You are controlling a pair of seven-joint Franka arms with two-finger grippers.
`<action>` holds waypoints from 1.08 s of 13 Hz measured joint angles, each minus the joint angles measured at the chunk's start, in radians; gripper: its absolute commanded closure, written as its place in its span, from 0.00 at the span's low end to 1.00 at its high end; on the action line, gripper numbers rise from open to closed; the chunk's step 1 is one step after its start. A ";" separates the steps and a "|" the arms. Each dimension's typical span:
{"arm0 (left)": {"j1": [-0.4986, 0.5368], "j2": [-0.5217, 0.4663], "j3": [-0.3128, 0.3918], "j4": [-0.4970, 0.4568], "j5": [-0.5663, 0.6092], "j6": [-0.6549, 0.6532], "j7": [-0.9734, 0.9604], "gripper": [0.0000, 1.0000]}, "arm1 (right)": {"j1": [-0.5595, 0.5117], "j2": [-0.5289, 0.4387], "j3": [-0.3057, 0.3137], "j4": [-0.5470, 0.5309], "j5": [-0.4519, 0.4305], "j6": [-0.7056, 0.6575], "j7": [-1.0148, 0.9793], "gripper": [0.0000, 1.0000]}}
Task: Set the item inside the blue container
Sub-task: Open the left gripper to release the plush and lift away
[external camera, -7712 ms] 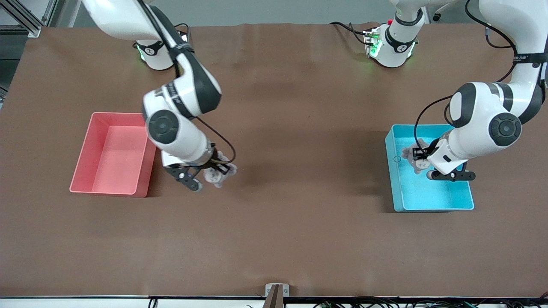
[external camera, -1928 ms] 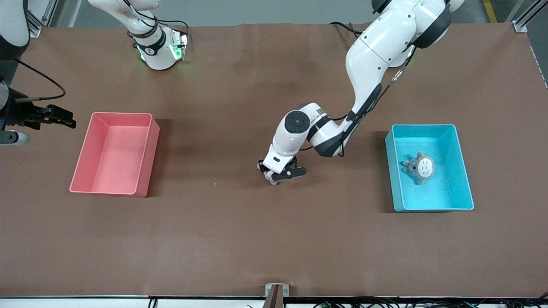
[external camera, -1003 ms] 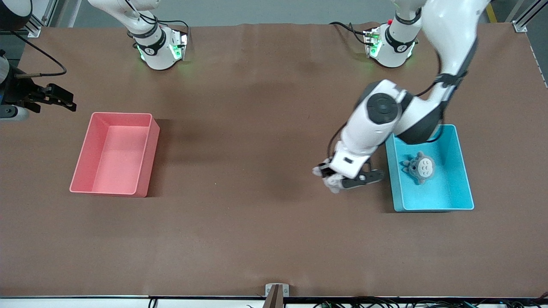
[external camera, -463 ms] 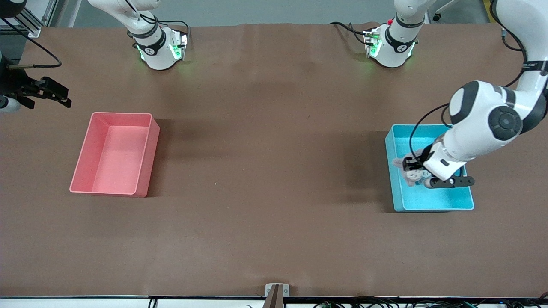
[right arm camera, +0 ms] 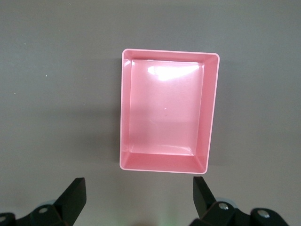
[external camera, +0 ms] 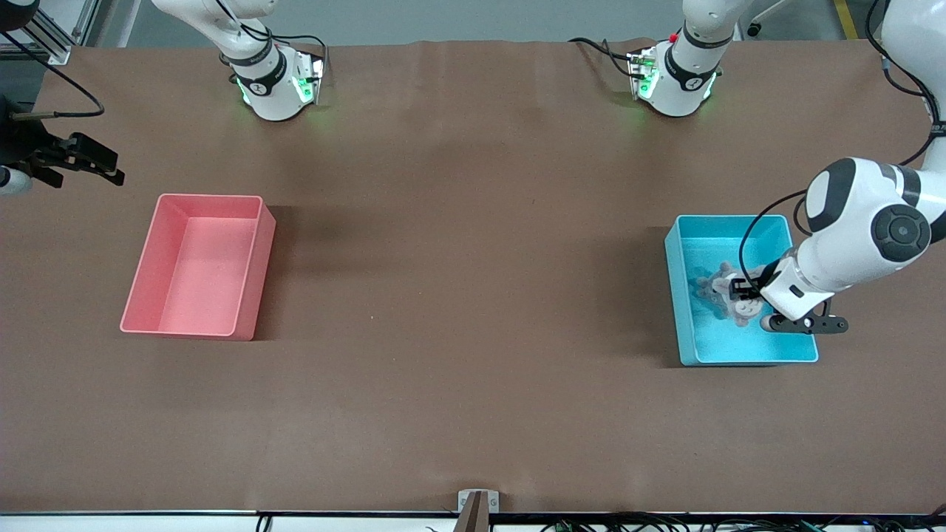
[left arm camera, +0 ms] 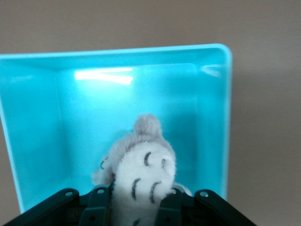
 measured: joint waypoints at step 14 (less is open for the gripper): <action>-0.015 0.209 0.027 0.157 0.150 0.001 0.017 0.00 | 0.001 0.000 0.005 -0.003 0.005 0.004 -0.005 0.00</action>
